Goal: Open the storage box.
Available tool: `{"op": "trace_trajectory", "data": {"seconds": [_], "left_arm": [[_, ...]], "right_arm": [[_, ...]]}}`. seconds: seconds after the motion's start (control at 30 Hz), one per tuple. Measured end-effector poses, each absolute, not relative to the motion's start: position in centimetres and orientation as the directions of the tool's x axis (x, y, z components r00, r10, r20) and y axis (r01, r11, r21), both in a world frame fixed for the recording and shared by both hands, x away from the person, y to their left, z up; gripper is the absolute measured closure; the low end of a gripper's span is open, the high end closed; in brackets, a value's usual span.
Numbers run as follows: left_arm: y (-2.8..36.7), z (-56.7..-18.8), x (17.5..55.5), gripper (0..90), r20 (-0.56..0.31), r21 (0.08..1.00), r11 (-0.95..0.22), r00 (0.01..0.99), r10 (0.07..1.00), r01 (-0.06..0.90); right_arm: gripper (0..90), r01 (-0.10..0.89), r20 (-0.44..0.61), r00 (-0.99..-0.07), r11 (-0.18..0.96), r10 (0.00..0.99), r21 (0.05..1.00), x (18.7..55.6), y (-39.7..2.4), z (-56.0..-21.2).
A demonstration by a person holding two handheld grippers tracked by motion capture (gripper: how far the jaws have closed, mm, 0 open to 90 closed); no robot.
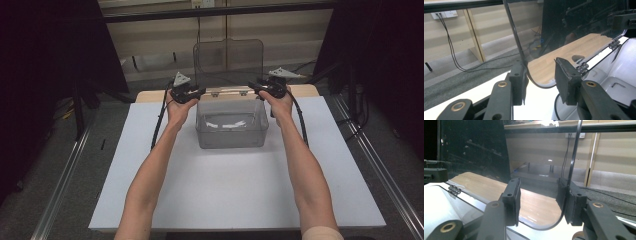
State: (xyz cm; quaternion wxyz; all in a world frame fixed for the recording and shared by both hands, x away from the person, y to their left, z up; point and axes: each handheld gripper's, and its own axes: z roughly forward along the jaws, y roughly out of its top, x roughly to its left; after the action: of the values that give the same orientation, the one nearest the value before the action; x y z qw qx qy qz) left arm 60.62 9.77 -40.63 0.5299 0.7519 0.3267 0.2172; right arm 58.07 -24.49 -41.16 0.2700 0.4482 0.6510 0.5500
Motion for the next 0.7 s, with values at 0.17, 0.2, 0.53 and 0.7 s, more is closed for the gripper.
{"op": "trace_trajectory", "data": {"seconds": [0.17,0.2,0.53,0.7], "left_arm": [[9.47,-40.51,60.66,57.7,-0.033,0.931,-0.226,0.682,0.731,0.287],[9.45,-40.55,60.71,57.4,-0.045,0.933,-0.212,0.679,0.733,0.291],[9.49,-40.62,60.85,56.4,-0.073,0.929,-0.196,0.674,0.735,0.314],[9.58,-40.68,61.01,55.8,-0.085,0.927,-0.190,0.675,0.733,0.323]], "right_arm": [[52.9,0.312,0.201,-0.437,-0.061,0.877,0.948,58.29,-24.50,-41.44],[52.8,0.320,0.214,-0.433,-0.072,0.876,0.945,58.35,-24.50,-41.46],[48.6,0.364,0.259,-0.425,-0.098,0.867,0.926,58.64,-24.40,-41.44],[46.7,0.347,0.209,-0.427,-0.054,0.880,0.936,58.69,-24.15,-41.64]]}}
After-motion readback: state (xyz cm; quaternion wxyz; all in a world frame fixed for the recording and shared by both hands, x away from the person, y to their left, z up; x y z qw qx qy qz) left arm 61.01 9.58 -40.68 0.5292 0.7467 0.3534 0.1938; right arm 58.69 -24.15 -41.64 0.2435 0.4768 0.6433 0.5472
